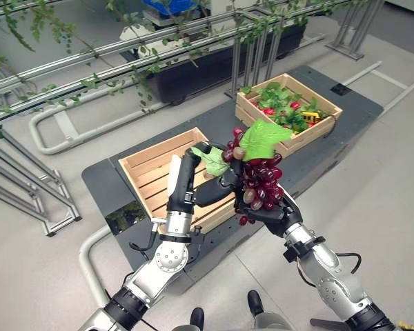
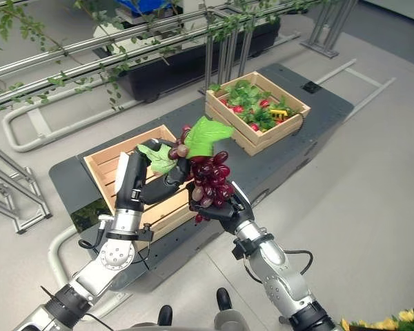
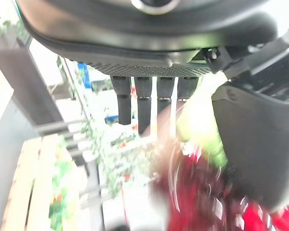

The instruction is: Pick up the fruits from the basket on one side to the basket on the other side

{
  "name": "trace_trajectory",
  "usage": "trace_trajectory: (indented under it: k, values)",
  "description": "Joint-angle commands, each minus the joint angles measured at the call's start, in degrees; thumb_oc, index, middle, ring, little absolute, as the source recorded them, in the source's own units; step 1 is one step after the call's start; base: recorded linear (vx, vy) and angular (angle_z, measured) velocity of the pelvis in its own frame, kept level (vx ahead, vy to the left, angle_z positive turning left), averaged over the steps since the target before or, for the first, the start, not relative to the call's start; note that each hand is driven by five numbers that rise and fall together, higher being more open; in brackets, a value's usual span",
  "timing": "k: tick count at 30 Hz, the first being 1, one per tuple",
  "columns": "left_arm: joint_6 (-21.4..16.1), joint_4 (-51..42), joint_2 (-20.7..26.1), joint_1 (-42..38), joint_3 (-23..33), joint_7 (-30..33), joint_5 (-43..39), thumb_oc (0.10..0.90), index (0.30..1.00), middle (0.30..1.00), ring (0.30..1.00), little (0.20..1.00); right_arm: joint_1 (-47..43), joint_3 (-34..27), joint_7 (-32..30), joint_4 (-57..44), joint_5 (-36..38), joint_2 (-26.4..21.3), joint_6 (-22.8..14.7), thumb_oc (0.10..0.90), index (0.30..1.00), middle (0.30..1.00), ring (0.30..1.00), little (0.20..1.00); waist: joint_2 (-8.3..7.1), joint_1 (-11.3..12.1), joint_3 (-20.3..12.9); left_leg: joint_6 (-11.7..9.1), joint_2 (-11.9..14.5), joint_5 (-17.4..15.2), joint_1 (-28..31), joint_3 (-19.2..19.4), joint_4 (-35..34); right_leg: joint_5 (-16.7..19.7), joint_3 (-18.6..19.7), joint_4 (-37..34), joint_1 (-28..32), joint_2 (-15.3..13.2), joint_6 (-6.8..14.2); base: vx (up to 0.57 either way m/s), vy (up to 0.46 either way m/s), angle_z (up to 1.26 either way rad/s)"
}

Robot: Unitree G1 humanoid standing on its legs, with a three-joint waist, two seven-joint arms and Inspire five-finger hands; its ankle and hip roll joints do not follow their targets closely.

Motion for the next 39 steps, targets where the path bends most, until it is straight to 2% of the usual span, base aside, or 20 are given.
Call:
trace_trajectory:
  k: [1, 2, 3, 5, 11, 12, 13, 15, 17, 18, 20, 21, 22, 25, 26, 27, 29, 31, 34, 39]
  values:
    - [-0.97, -1.50, 0.36, -2.70, 7.09, 6.51, 7.40, 0.800, 0.900, 0.900, 0.900, 0.900, -6.04, -5.84, -1.31, -6.28, 2.56, 2.59, -12.57, 0.400, 0.300, 0.300, 0.300, 0.300, 2.42, 1.34, -1.54, 2.72, -3.47, -2.37, -1.80, 1.04, 2.14, 4.78, -2.36, -0.61, -2.30, 5.11, -2.61, -0.12, 0.157, -0.02]
    - [-0.96, -1.50, 0.35, -2.70, 7.09, 6.53, 7.42, 0.800, 0.900, 0.900, 0.900, 0.900, -6.04, -5.83, -1.32, -6.29, 2.56, 2.58, -12.57, 0.400, 0.300, 0.300, 0.300, 0.300, 2.42, 1.35, -1.53, 2.72, -3.47, -2.38, -1.80, 1.05, 2.15, 4.78, -2.35, -0.61, -2.29, 5.11, -2.61, -0.16, 0.201, 0.00]
    - [0.79, -1.27, 1.56, -2.23, 9.60, 7.12, 8.75, 0.800, 0.900, 0.900, 0.900, 0.900, -5.28, -7.17, -1.23, -6.28, 2.88, 2.81, -14.06, 0.400, 0.300, 0.300, 0.300, 0.300, 2.78, 1.15, -0.85, 3.08, -3.69, -2.53, -1.32, 1.94, 2.06, 5.51, -2.74, 0.82, -4.12, 4.50, -1.86, -0.14, 0.190, -0.05]
    - [1.12, -0.21, 2.70, -1.88, 11.98, 6.86, 10.79, 0.800, 0.900, 0.900, 0.900, 0.900, -4.70, -8.47, -1.19, -6.32, 2.53, 3.49, -15.67, 0.400, 0.300, 0.300, 0.300, 0.300, 3.08, 1.00, -0.34, 3.33, -3.94, -2.47, -0.79, 3.05, 1.55, 6.33, -3.72, 1.54, -5.29, 3.60, -1.13, -0.13, 0.213, -0.13]
    - [5.64, 0.89, 6.53, -1.09, 16.43, 8.62, 16.27, 0.800, 0.900, 0.900, 0.900, 0.900, -3.35, -10.73, -0.99, -7.81, 1.64, 5.24, -16.77, 0.400, 0.300, 0.300, 0.300, 0.300, 3.83, 0.88, 0.56, 3.13, -4.37, -2.69, 1.54, 5.57, 0.30, 9.92, -7.37, 0.15, -6.75, 1.23, -0.43, -0.05, 0.127, -0.38]
    - [8.10, 1.23, 8.10, -1.19, 17.24, 10.87, 18.15, 0.800, 0.900, 0.900, 0.900, 0.900, -3.48, -10.85, -0.30, -7.45, 1.75, 5.64, -17.67, 0.400, 0.300, 0.300, 0.300, 0.300, 4.13, 1.46, 0.37, 3.38, -4.07, -2.38, 2.19, 7.21, -0.93, 9.95, -10.63, 3.95, -6.68, 0.38, -0.59, -0.10, 0.060, -0.43]
    - [8.48, 1.18, 8.35, -1.36, 17.21, 11.37, 17.87, 0.800, 0.900, 0.900, 0.900, 0.900, -3.61, -10.79, -0.57, -7.54, 1.66, 5.59, -17.83, 0.400, 0.300, 0.300, 0.300, 0.300, 4.21, 1.63, 0.36, 3.43, -3.96, -2.26, 2.26, 7.56, -1.15, 9.75, -11.14, 5.15, -6.78, 0.28, -0.65, -0.13, 0.074, -0.77]
    - [8.62, 1.22, 8.20, -1.43, 17.82, 12.12, 16.84, 0.800, 0.900, 0.900, 0.900, 0.900, -4.41, -10.24, -1.41, -7.28, 1.45, 5.59, -18.28, 0.400, 0.300, 0.300, 0.300, 0.300, 4.74, 2.12, 0.05, 3.52, -3.41, -1.73, 2.48, 8.61, -1.99, 8.28, -12.90, 8.43, -6.45, 0.00, -1.03, -0.08, 0.030, -0.78]
    - [6.83, 0.84, 6.53, -1.50, 17.96, 12.66, 14.84, 0.800, 0.900, 0.900, 0.900, 0.900, -5.89, -9.26, -3.07, -6.93, 0.35, 6.23, -19.09, 0.400, 0.300, 0.300, 0.300, 0.300, 5.41, 3.05, -0.70, 3.97, -2.47, -1.18, 2.25, 10.25, -2.87, 4.53, -15.40, 11.70, -4.74, -0.51, -1.66, -0.10, -0.006, -0.51]
    - [6.41, 0.80, 6.32, -1.47, 17.96, 12.65, 14.60, 0.800, 0.900, 0.900, 0.900, 0.900, -5.99, -9.13, -3.35, -6.97, 0.14, 6.27, -19.26, 0.400, 0.300, 0.300, 0.300, 0.300, 5.43, 3.18, -0.74, 4.01, -2.40, -1.21, 2.24, 10.45, -2.87, 4.07, -15.68, 12.01, -4.49, -0.60, -1.68, -0.09, -0.026, -0.74]
    - [4.82, -0.09, 5.07, -1.27, 17.91, 13.46, 14.59, 0.800, 0.900, 0.900, 0.900, 0.900, -6.72, -8.45, -3.63, -6.90, -0.36, 6.77, -19.97, 0.400, 0.300, 0.300, 0.300, 0.300, 5.44, 4.33, -1.03, 4.18, -1.64, -1.16, 1.96, 12.73, -2.96, 1.01, -20.29, 14.56, -2.30, -1.97, -1.73, -0.09, -0.034, -0.74]
    - [4.41, -0.30, 4.88, -1.21, 17.94, 13.65, 14.64, 0.800, 0.900, 0.900, 0.900, 0.900, -6.87, -8.36, -3.65, -6.81, -0.49, 6.85, -20.21, 0.400, 0.300, 0.300, 0.300, 0.300, 5.42, 4.64, -1.20, 4.17, -1.43, -1.03, 1.76, 13.30, -3.02, 0.66, -21.05, 14.52, -2.00, -2.12, -1.79, -0.12, -0.087, -0.61]
    - [4.14, -1.33, 3.92, -0.99, 17.93, 13.75, 14.01, 0.800, 0.900, 0.900, 0.900, 0.900, -7.36, -7.29, -3.23, -6.69, -0.83, 7.41, -20.94, 0.400, 0.300, 0.300, 0.300, 0.300, 5.12, 5.86, -1.60, 4.02, -0.58, -1.12, 1.42, 16.12, -2.93, -1.41, -25.24, 15.20, 0.21, -3.22, -1.76, -0.11, -0.124, -0.70]
    - [4.67, -2.56, 2.81, -0.43, 18.34, 11.90, 10.99, 0.800, 0.900, 0.900, 0.900, 0.900, -8.72, -5.24, -2.19, -7.49, -3.16, 7.34, -19.33, 0.400, 0.300, 0.300, 0.300, 0.300, 4.07, 7.99, -2.70, 3.20, 1.20, -0.38, 0.57, 21.21, -3.17, -4.66, -31.88, 13.89, 4.80, -4.19, -1.39, -0.06, -0.173, -0.90]
    - [4.72, -2.79, 2.71, -0.31, 18.43, 11.76, 10.71, 0.800, 0.900, 0.900, 0.900, 0.900, -9.01, -4.89, -2.38, -7.64, -3.35, 7.21, -19.05, 0.400, 0.300, 0.300, 0.300, 0.300, 3.67, 8.28, -3.02, 2.73, 1.31, -1.07, 0.82, 21.36, -3.17, -6.24, -32.23, 13.53, 6.15, -4.25, -0.74, -0.01, -0.280, -1.14]
    - [4.44, -3.47, 2.51, 0.02, 18.86, 10.88, 9.43, 0.800, 0.900, 0.900, 0.900, 0.900, -9.62, -4.45, -2.46, -8.09, -3.28, 6.81, -18.41, 0.400, 0.300, 0.300, 0.300, 0.300, 2.90, 8.85, -3.51, 2.04, 2.03, -0.39, 0.15, 22.98, -3.17, -7.34, -33.69, 10.72, 8.20, -3.36, -0.68, 0.01, -0.223, -1.24]
    - [3.85, -3.74, 2.05, 0.45, 19.17, 10.47, 8.04, 0.800, 0.900, 0.900, 0.900, 0.900, -9.78, -4.31, -2.25, -8.40, -3.66, 6.51, -17.90, 0.400, 0.300, 0.300, 0.300, 0.300, 2.48, 9.03, -3.91, 1.31, 2.57, 0.23, -0.13, 23.53, -3.17, -6.41, -34.00, 6.87, 9.34, -2.81, -0.74, -0.05, -0.265, -1.53]
    - [2.00, -3.56, 0.78, 0.50, 18.84, 8.99, 4.83, 0.800, 0.900, 0.900, 0.900, 0.900, -9.62, -4.50, -1.74, -9.13, -4.07, 5.71, -16.96, 0.400, 0.300, 0.300, 0.300, 0.300, 2.05, 8.05, -4.20, -0.45, 3.92, 1.44, -0.85, 23.40, -3.17, -4.06, -31.66, 1.46, 9.14, -0.83, -1.45, -0.08, -0.296, -1.63]
    - [0.39, -3.50, -0.80, -0.11, 18.14, 7.36, 1.48, 0.800, 0.900, 0.900, 0.900, 0.900, -8.86, -5.70, 0.01, -8.85, -4.47, 4.74, -16.49, 0.400, 0.300, 0.300, 0.300, 0.300, 1.84, 6.66, -4.15, -1.35, 5.24, 3.22, -2.24, 23.76, -3.17, -2.06, -30.61, -0.90, 8.03, 0.96, -2.83, -0.14, -0.250, -0.45]
    - [-1.96, -3.70, -2.57, -0.26, 16.80, 4.45, -3.59, 0.800, 0.900, 0.900, 0.900, 0.900, -6.68, -9.86, 6.34, -8.84, -0.40, 2.46, -14.00, 0.400, 0.300, 0.300, 0.300, 0.300, 1.45, 3.92, -4.38, -2.60, 7.06, 4.46, -2.85, 24.19, -3.16, -2.41, -29.16, -1.14, 6.87, 3.28, -4.68, -0.08, -0.155, -0.07]
